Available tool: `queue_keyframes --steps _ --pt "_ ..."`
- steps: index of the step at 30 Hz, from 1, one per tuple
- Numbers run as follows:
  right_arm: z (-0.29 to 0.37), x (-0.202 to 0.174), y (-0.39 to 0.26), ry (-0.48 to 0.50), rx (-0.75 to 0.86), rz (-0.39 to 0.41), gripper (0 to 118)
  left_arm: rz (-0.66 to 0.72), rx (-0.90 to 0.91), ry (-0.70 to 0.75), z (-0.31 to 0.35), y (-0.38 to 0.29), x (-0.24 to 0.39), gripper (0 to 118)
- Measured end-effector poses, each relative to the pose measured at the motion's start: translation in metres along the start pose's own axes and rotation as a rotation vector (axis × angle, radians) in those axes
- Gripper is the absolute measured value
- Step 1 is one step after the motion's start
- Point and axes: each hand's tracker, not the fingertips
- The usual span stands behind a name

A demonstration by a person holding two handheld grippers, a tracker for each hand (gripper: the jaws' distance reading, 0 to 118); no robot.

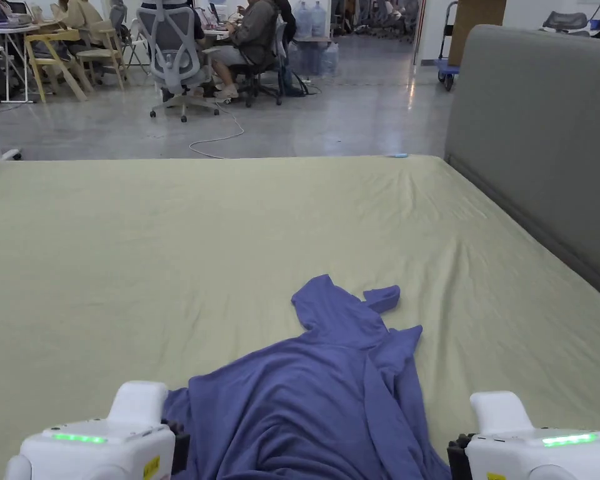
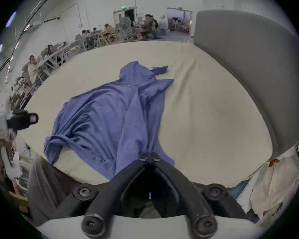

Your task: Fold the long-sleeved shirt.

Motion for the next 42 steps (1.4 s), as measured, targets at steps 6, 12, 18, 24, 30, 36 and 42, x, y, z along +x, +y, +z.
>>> queue_keyframes --steps 6,12,18,24,30,36,42 --pt "-0.009 0.001 -0.007 0.003 -0.026 -0.006 0 0.1 0.006 0.06 -0.056 0.044 -0.051 117" --pt "-0.022 0.007 -0.007 -0.014 -0.058 -0.023 0 0.137 -0.183 0.123 -0.115 0.065 -0.065 110" --pt "-0.033 0.009 -0.004 -0.03 -0.087 -0.029 0 0.11 -0.28 0.094 -0.163 0.054 -0.061 103" --pt "-0.031 0.006 -0.004 -0.039 -0.092 -0.031 1 0.026 -0.219 0.16 -0.162 0.051 -0.054 62" --pt "-0.035 -0.008 -0.019 0.0 -0.147 0.034 108 0.088 -0.135 0.131 -0.113 0.059 -0.056 0" --pt "-0.08 -0.016 -0.029 -0.051 -0.252 0.093 40 0.119 -0.122 0.082 -0.104 0.068 -0.063 0" --pt "-0.054 -0.012 0.0 -0.025 -0.109 0.083 8 0.122 -0.053 0.072 -0.083 0.08 -0.067 0"
